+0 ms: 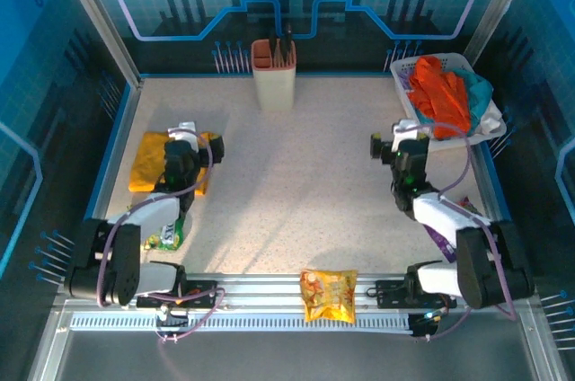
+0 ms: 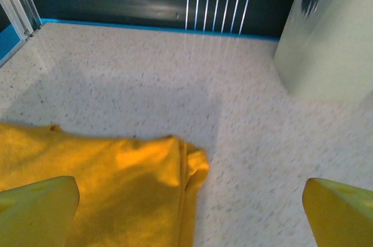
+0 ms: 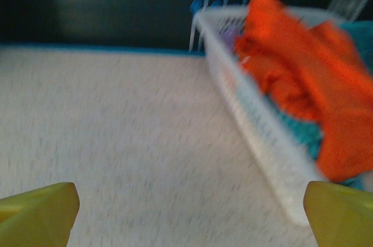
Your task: Fold and stack the t-shirts
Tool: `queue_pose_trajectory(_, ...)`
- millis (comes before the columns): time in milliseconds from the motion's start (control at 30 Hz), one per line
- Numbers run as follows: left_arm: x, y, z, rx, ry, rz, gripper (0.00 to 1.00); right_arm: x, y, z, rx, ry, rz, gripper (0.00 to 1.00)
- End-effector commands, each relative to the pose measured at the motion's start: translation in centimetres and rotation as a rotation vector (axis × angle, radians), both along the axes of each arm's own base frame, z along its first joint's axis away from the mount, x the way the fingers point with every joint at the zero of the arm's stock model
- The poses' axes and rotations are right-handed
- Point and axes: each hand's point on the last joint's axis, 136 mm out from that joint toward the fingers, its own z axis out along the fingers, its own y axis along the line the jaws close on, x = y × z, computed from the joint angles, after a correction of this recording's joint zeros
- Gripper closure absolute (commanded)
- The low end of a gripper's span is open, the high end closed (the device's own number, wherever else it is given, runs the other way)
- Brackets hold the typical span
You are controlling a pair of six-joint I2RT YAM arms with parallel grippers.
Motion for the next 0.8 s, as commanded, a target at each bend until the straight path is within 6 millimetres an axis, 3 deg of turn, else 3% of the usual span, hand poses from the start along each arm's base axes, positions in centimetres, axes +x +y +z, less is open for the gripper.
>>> queue_pose_trajectory(0, -1.2, 0.0, 0.7, -0.104, 0.102, 0.058, 0.01, -0.6, -2.0, 2.8, 0.127, 0.067, -0.135, 0.00)
queue_pose_trajectory(167, -2.5, -1.5, 2.8, -0.236, 0.226, 0.028, 0.02, 0.9, -3.7, 6.7, 0.235, 0.159, -0.203, 0.00)
queue_pose_trajectory(267, -3.8, -2.7, 3.6, -0.303, 0.327, -0.001, 0.02, 2.2, -5.8, 6.4, 0.313, 0.229, -0.285, 0.00)
queue_pose_trajectory(600, -9.0, -5.9, 5.0, -0.369, 0.514, -0.165, 0.02, 8.6, -10.9, 0.5, 0.473, 0.331, -0.463, 0.00)
queue_pose_trajectory(767, -11.9, -5.6, 5.3, -0.309, 0.542, -0.198, 0.01, 11.6, -13.5, -2.2, 0.424, 0.377, -0.502, 0.03)
